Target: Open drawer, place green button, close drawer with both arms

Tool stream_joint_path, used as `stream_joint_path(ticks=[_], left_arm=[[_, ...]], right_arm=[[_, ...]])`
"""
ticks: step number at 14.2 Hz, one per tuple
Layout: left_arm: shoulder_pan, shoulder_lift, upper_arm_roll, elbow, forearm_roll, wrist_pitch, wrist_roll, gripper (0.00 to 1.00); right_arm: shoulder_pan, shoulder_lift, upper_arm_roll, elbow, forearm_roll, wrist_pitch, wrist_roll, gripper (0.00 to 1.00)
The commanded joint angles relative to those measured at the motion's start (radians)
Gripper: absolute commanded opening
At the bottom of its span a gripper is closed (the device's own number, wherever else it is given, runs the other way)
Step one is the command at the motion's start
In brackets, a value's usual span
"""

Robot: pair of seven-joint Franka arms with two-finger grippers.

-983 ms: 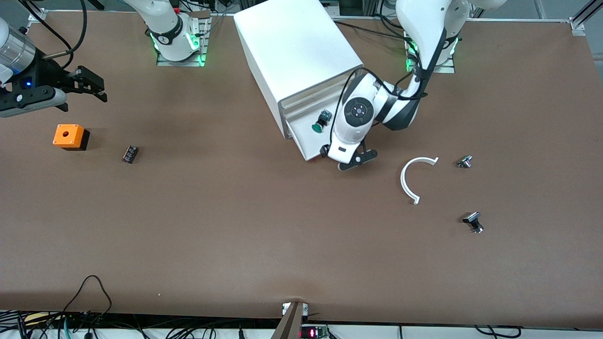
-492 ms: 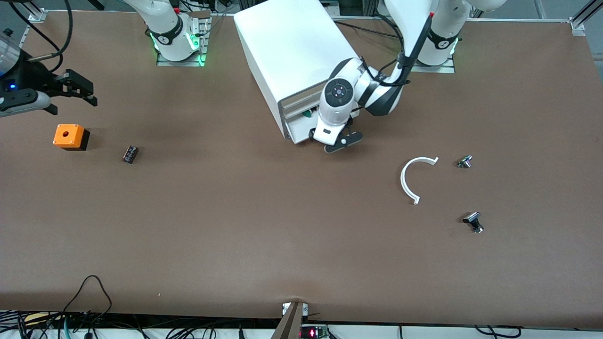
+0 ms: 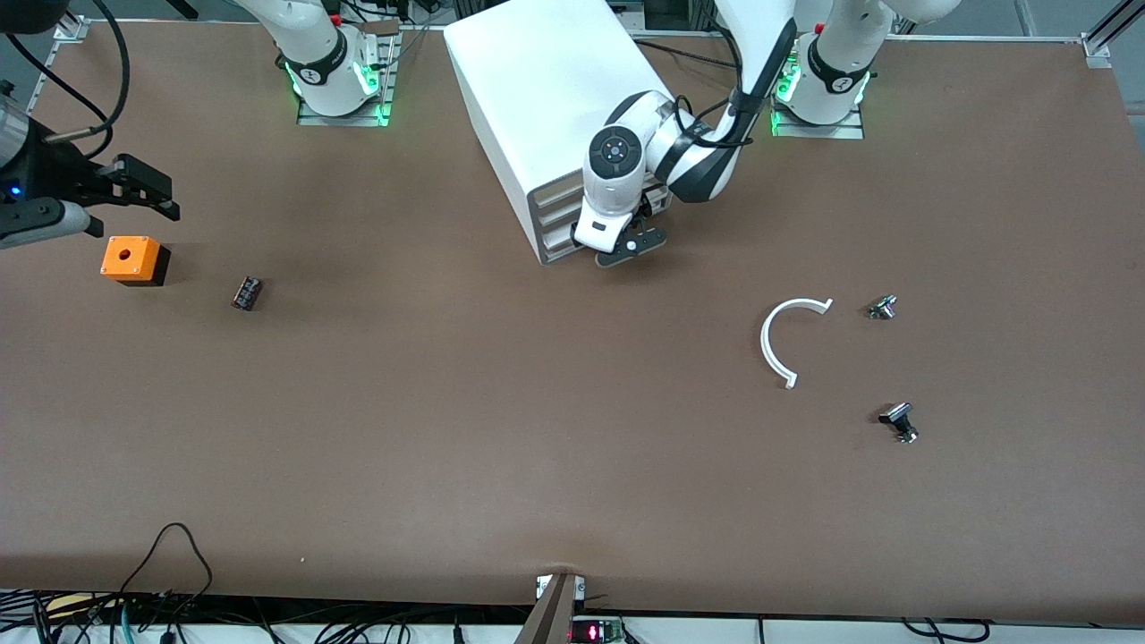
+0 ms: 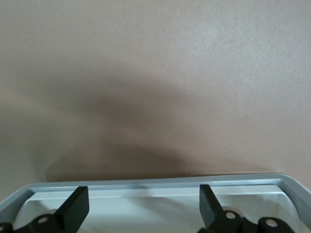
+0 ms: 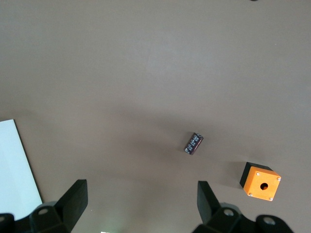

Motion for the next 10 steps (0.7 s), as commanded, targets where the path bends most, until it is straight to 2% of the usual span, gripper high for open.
stream_joint_path(ticks=[1, 5, 8, 10], left_arm=[[-0.007, -0.037, -0.008, -0.033, 0.016, 0.006, -0.024, 1.0], [0.042, -0.053, -0.004, -0.016, 0.015, 0.005, -0.018, 1.0], [0.137, -0.091, 0.007, 0.013, 0.03, -0.001, -0.003, 1.0], [0.229, -0.126, 0.007, 0.045, 0.103, -0.006, -0.007, 1.0]], right_arm=[[0.016, 0.017, 0.005, 0.046, 0.005, -0.058, -0.004, 1.0], [0.019, 0.023, 0.005, 0.061, 0.002, -0.056, 0.003, 1.0], [0.017, 0.025, 0.004, 0.061, -0.005, -0.054, 0.003, 1.0], [0.014, 0.031, 0.002, 0.061, -0.003, -0.056, 0.003, 1.0]])
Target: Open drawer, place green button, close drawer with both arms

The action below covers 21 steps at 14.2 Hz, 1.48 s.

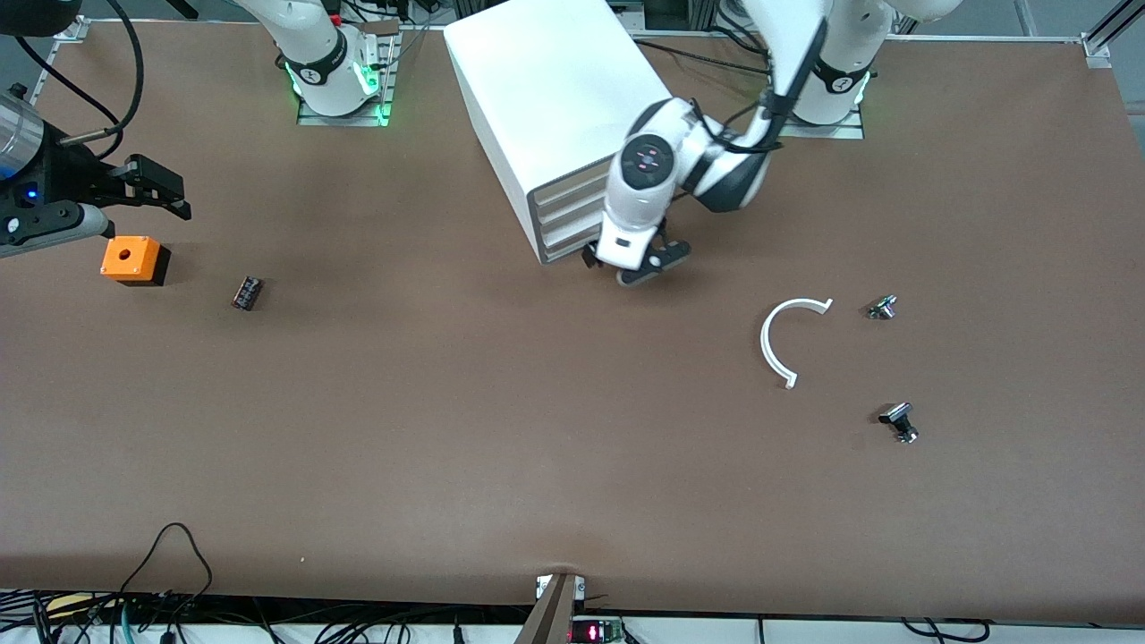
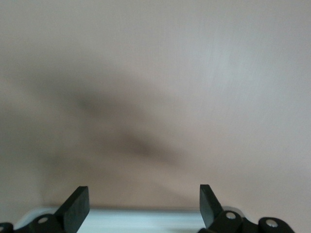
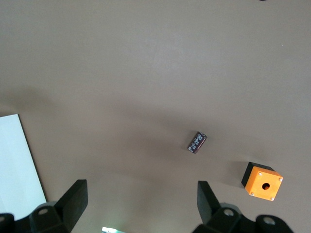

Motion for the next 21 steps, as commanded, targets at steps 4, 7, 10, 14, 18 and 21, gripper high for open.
stream_joint_path(ticks=[4, 7, 10, 14, 18, 21], left_arm=[[0.228, -0.146, -0.01, 0.019, 0.198, -0.089, 0.013, 1.0], [0.337, -0.196, -0.012, 0.019, 0.22, -0.163, 0.179, 1.0], [0.449, -0.255, -0.013, 0.02, 0.219, -0.252, 0.392, 1.0], [0.584, -0.313, -0.015, 0.057, 0.219, -0.37, 0.672, 1.0], [0.678, -0.313, -0.018, 0.187, 0.202, -0.535, 0.936, 1.0], [0.727, -0.315, -0.053, 0.258, 0.197, -0.632, 1.042, 1.0]], right_arm=[[-0.007, 0.02, -0.007, 0.029, -0.002, -0.011, -0.009, 1.0], [-0.004, 0.023, -0.007, 0.029, -0.002, 0.006, -0.011, 1.0], [0.001, 0.023, -0.007, 0.029, -0.002, 0.008, -0.011, 1.0], [-0.005, 0.024, -0.007, 0.029, 0.001, 0.009, -0.011, 1.0], [-0.005, 0.024, -0.007, 0.029, 0.001, 0.011, -0.012, 1.0], [-0.005, 0.024, -0.007, 0.029, 0.001, 0.012, -0.011, 1.0]])
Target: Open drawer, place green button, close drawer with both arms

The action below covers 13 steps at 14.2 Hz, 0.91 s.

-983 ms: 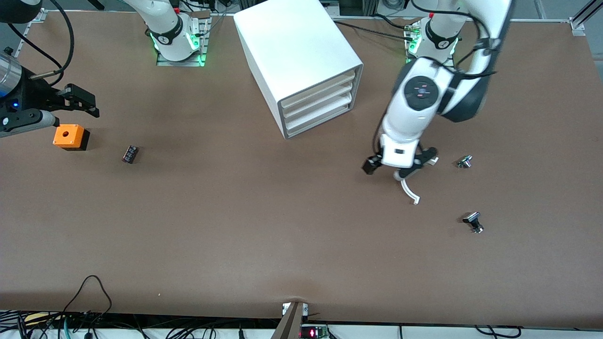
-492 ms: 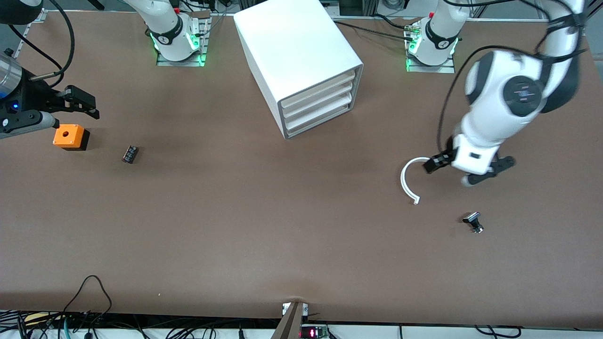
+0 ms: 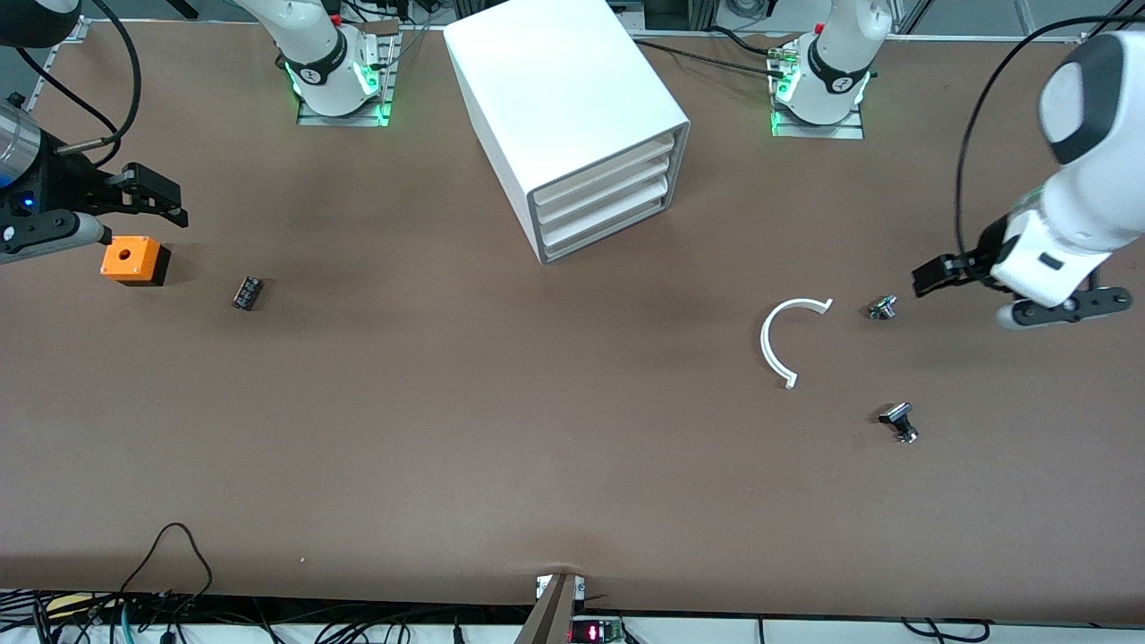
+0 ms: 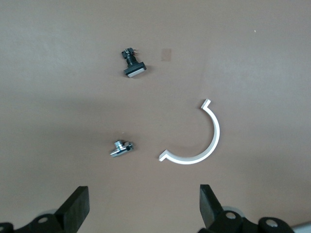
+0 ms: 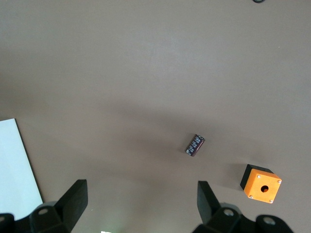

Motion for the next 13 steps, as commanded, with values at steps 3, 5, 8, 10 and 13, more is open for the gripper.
stream_joint_path(ticks=[3, 5, 8, 10, 13], left_arm=[[0.075, 0.005, -0.109, 0.146, -0.018, -0.175, 0.078, 1.0], [0.081, 0.005, -0.127, 0.175, -0.02, -0.229, 0.11, 1.0], [0.093, -0.009, -0.132, 0.175, -0.031, -0.234, 0.157, 1.0], [0.099, -0.009, -0.132, 0.177, -0.034, -0.231, 0.158, 1.0], [0.096, -0.004, -0.132, 0.179, -0.034, -0.232, 0.158, 1.0]], right_arm=[[-0.002, 0.012, -0.001, 0.025, 0.001, -0.004, -0.011, 1.0], [-0.002, 0.012, -0.001, 0.025, 0.004, -0.003, -0.011, 1.0], [-0.002, 0.012, -0.001, 0.025, 0.007, -0.004, -0.008, 1.0], [-0.001, 0.012, -0.001, 0.025, 0.004, -0.003, -0.01, 1.0], [0.007, 0.011, 0.002, 0.025, 0.001, 0.005, -0.01, 1.0]])
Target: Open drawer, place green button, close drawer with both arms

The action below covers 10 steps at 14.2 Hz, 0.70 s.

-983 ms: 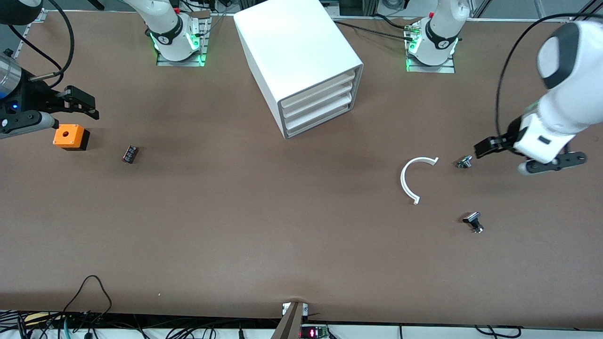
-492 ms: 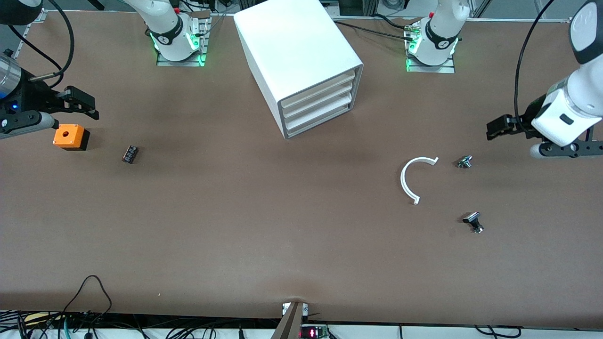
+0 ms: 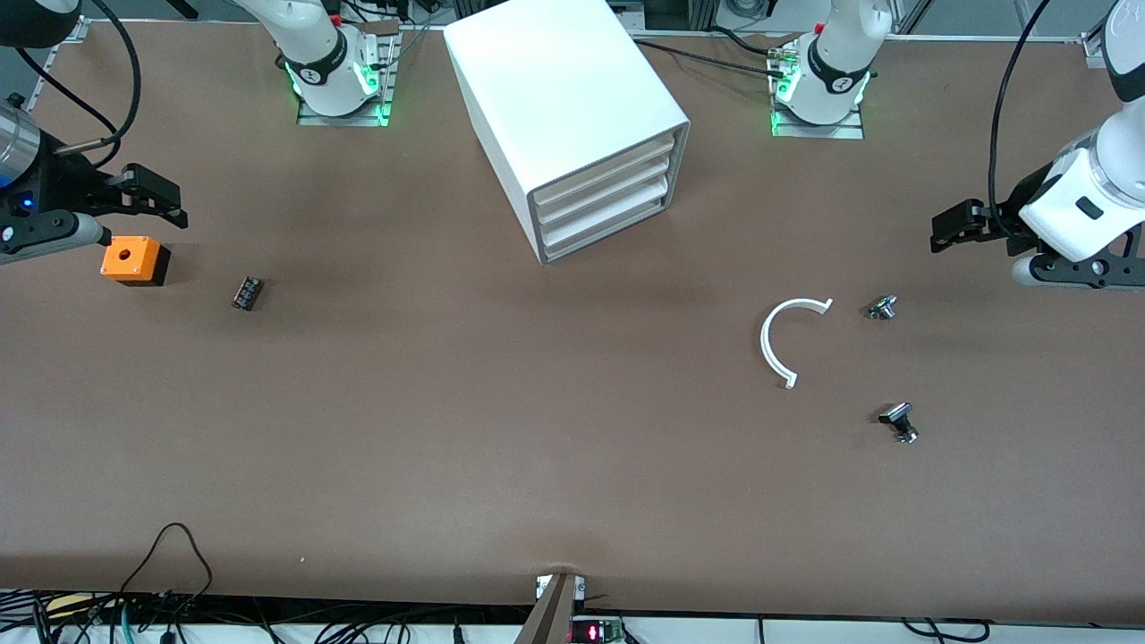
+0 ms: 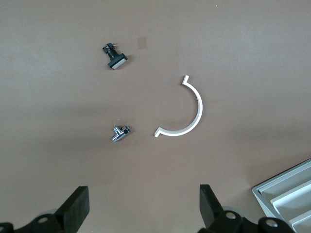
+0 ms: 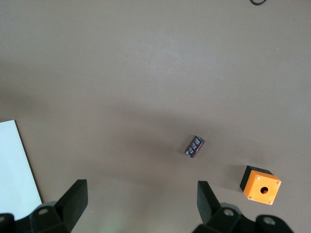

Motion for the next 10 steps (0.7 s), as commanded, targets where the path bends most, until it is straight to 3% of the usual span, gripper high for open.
stream_joint_path(ticks=[1, 10], left_arm=[[0.016, -0.002, -0.013, 0.014, -0.022, -0.021, 0.028, 1.0], [0.002, 0.002, -0.014, 0.014, -0.022, -0.021, 0.026, 1.0]], right_arm=[[0.006, 0.012, 0.002, 0.025, 0.001, -0.003, -0.007, 1.0], [0.006, 0.012, 0.004, 0.025, 0.002, -0.003, -0.011, 1.0]])
